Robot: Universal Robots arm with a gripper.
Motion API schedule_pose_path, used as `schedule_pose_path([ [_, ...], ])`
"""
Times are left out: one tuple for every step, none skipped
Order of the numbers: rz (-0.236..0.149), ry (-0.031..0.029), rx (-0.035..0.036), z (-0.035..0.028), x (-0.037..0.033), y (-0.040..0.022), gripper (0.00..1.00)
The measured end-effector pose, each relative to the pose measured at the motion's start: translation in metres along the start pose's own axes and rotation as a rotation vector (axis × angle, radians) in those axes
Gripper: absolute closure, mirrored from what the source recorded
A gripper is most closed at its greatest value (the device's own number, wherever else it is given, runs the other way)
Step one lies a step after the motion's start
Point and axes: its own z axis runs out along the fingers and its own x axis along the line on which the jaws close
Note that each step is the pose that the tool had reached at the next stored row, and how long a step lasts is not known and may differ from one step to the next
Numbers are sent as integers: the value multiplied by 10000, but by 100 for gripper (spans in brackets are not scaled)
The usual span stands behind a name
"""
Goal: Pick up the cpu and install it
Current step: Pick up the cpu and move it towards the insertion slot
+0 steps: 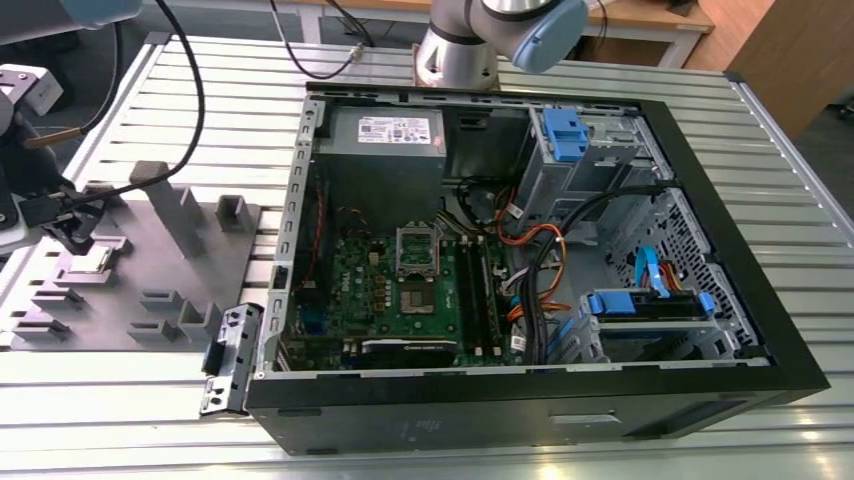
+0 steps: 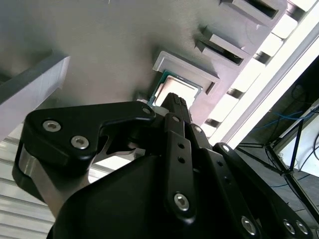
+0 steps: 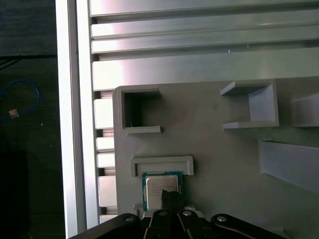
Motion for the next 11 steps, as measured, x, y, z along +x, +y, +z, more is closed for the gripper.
schedule_pose_path([
  [0, -1, 0, 1, 0, 0, 89],
  [0, -2, -1, 2, 0, 0, 89],
  [0, -3, -2, 3, 0, 0, 89],
  [0, -2, -1, 3, 0, 0, 89],
  [0, -3, -2, 3, 0, 0, 89],
  [0, -3, -2, 3, 0, 0, 84],
  [0, -3, -2, 4, 0, 0, 84],
  [0, -3, -2, 4, -1, 0, 77],
  [0, -3, -2, 4, -1, 0, 71],
  [0, -2, -2, 4, -1, 0, 71],
  [0, -3, -2, 5, 0, 0, 65],
])
